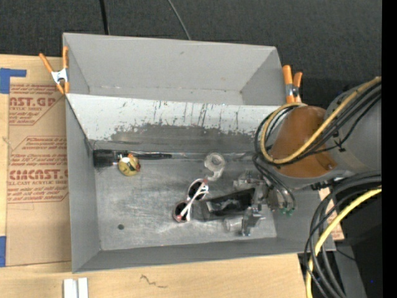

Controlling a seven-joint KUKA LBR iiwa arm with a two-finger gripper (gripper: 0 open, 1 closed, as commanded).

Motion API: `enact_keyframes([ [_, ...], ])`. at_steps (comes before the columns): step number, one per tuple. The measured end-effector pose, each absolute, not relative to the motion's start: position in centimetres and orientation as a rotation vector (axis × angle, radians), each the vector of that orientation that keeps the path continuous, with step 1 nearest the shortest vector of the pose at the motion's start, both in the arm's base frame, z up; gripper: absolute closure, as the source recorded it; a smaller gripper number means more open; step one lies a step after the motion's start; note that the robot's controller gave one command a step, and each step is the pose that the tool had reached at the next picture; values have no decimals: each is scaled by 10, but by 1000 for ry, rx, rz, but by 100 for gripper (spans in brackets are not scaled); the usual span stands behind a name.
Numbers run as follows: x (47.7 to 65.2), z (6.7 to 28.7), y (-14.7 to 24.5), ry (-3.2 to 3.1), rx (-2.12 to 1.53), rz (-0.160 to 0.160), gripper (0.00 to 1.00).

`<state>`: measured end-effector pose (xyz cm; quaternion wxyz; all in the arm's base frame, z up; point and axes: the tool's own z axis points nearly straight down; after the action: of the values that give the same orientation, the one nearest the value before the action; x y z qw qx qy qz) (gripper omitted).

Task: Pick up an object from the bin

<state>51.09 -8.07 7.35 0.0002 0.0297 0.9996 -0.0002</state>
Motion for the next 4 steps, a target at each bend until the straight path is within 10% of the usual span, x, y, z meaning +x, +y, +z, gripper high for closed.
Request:
enact_keyframes([
  [1, 511, 73, -81, 3141, 77, 0, 0],
  [2, 512, 74, -81, 3138, 88, -1, 100],
  [4, 511, 78, -81, 3143, 90, -1, 100],
])
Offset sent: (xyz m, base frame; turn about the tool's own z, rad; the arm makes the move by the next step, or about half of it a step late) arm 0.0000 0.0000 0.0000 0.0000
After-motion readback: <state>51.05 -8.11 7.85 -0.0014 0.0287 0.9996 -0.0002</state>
